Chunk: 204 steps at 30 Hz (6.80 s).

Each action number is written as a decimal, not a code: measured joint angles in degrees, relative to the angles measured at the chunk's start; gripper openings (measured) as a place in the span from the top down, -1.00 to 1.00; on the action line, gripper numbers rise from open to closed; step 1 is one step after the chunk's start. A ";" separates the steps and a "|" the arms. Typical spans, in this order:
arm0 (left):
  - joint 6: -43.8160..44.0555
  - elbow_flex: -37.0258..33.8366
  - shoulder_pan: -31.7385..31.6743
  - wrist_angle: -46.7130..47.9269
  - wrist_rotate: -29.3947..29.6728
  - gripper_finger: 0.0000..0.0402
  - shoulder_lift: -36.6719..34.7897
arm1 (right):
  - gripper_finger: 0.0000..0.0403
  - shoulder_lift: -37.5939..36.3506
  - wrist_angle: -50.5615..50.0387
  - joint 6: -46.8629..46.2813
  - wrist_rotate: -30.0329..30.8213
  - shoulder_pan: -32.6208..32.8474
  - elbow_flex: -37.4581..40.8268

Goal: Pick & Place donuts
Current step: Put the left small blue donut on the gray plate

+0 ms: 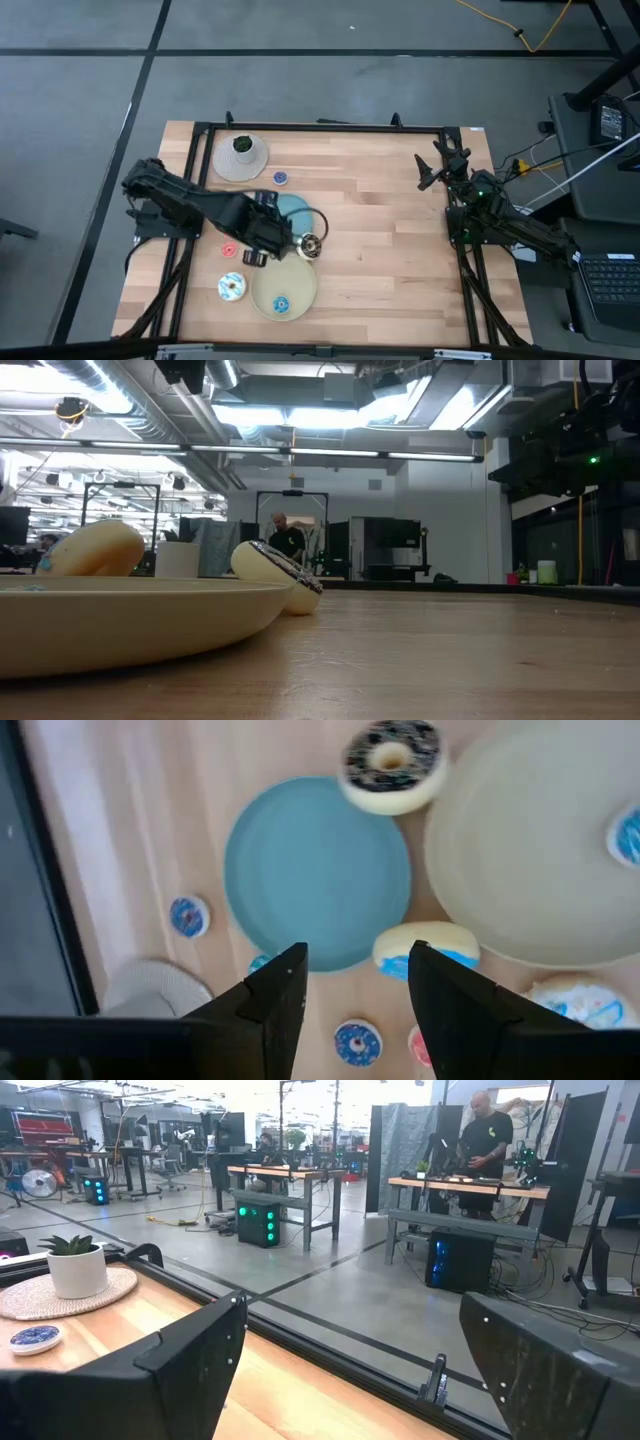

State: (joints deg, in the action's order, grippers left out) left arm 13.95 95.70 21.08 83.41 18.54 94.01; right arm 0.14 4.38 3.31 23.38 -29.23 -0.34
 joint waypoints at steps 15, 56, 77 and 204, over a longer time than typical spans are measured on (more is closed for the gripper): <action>15.28 -2.66 -4.80 4.16 10.89 0.15 -8.98 | -0.81 0.00 0.00 0.00 0.00 -0.01 0.00; 49.23 -2.67 -31.62 6.61 4.66 0.15 -27.60 | -0.81 0.00 0.02 0.00 0.00 0.00 -0.02; 38.75 -2.67 -52.55 6.61 -4.04 0.15 -27.24 | -0.81 -0.01 0.02 0.00 0.00 0.00 -0.02; 28.36 -61.75 -17.75 -26.00 -13.74 0.15 -24.75 | -0.81 -0.02 0.02 0.00 0.00 -0.01 0.00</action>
State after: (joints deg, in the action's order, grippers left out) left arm 42.31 33.95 3.33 57.41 4.80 69.26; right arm 0.12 4.40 3.31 23.38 -29.24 -0.34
